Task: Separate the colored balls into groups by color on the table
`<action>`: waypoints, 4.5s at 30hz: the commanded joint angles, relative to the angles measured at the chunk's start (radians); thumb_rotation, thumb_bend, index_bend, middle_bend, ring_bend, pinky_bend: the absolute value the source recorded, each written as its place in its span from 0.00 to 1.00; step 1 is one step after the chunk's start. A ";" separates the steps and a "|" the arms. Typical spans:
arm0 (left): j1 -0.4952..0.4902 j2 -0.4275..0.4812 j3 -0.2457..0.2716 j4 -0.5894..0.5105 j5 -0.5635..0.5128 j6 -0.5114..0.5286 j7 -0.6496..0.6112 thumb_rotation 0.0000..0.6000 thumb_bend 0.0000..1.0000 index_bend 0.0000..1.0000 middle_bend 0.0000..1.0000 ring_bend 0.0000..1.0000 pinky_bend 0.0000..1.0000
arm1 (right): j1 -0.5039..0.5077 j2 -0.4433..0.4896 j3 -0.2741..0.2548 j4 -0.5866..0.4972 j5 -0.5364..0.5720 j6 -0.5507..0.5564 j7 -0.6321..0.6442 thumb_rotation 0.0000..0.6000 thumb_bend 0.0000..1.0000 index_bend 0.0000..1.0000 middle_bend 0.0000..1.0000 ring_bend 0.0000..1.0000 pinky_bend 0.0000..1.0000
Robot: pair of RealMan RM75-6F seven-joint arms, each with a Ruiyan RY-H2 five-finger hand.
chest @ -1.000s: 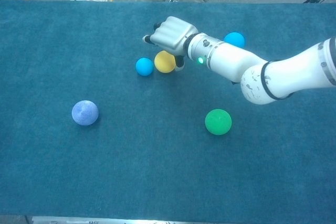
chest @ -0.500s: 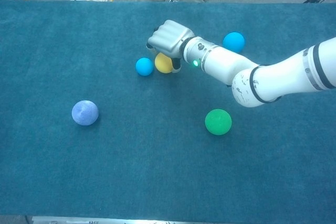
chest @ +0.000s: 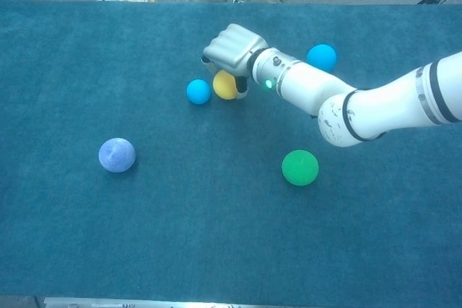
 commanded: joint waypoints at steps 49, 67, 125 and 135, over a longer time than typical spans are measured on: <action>0.039 0.010 -0.003 -0.031 0.020 0.005 0.031 1.00 0.32 0.19 0.12 0.14 0.19 | 0.105 0.066 0.079 -0.102 0.147 -0.044 -0.016 1.00 0.14 0.22 0.35 0.15 0.23; 0.053 0.010 0.002 -0.024 0.024 0.013 0.021 1.00 0.32 0.19 0.12 0.14 0.19 | 0.148 0.038 -0.003 -0.143 0.112 -0.027 -0.035 1.00 0.14 0.22 0.35 0.15 0.23; 0.059 0.008 0.009 -0.019 0.032 0.004 0.002 1.00 0.32 0.19 0.12 0.14 0.19 | 0.118 0.051 -0.065 -0.163 0.111 -0.001 -0.022 1.00 0.14 0.22 0.36 0.15 0.23; 0.055 0.001 0.008 -0.006 0.038 0.001 -0.011 1.00 0.32 0.19 0.12 0.14 0.19 | 0.042 0.235 -0.147 -0.395 0.032 0.063 -0.012 1.00 0.14 0.22 0.36 0.15 0.23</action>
